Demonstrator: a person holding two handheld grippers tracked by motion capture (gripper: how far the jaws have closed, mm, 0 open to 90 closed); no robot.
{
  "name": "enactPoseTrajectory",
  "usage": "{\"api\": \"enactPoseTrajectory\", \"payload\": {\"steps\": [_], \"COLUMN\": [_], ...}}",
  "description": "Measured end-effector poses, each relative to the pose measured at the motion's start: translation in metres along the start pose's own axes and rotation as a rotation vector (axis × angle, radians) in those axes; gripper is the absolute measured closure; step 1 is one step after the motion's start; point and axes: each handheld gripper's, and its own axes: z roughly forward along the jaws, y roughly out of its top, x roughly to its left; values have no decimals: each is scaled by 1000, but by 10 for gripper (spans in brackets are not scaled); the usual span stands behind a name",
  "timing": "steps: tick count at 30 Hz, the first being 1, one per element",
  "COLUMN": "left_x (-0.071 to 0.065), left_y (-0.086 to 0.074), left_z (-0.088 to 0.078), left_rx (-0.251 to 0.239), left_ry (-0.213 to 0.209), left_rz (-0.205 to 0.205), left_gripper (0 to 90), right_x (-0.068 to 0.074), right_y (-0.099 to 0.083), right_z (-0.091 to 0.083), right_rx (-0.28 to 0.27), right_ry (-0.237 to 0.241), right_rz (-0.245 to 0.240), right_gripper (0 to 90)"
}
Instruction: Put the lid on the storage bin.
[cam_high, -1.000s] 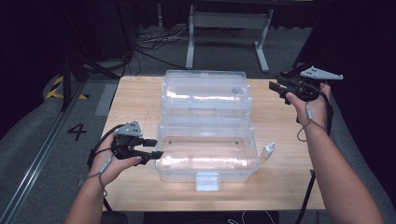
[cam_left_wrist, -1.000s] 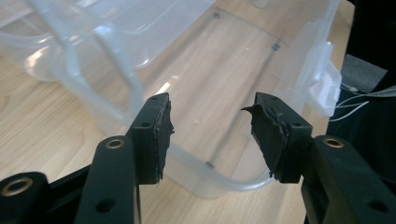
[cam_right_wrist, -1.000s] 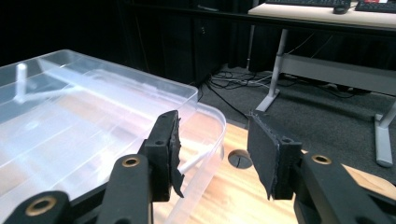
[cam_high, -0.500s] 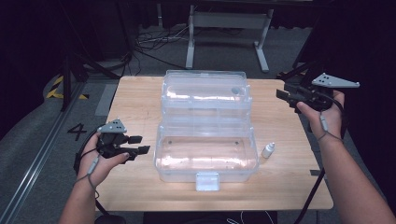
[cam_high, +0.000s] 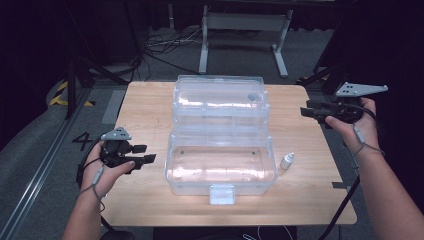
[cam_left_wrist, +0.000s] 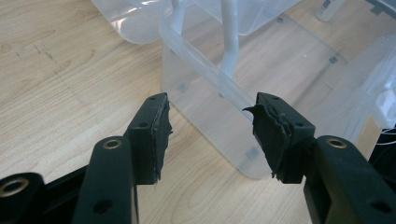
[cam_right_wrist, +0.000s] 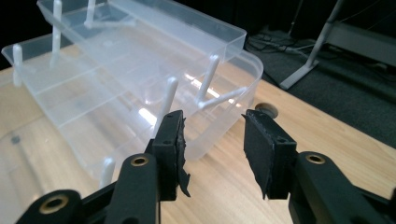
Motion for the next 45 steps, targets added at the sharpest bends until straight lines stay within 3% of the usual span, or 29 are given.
{"api": "enactPoseTrajectory", "payload": {"steps": [9, 18, 37, 45], "left_x": [3, 4, 4, 1], "left_y": [-4, -6, -11, -16], "left_z": [0, 0, 1, 0], "left_rx": [13, 15, 34, 32], "left_ry": [15, 18, 28, 36], "left_rz": [-18, -23, -31, -21], "left_gripper": [458, 457, 450, 431], "right_x": [2, 8, 16, 18], "right_y": [1, 2, -3, -7], "right_z": [5, 18, 45, 59], "right_rx": [117, 266, 456, 564], "right_ry": [57, 115, 171, 192], "right_rz": [-56, -115, -203, -254], "right_gripper": [578, 575, 573, 573]}}
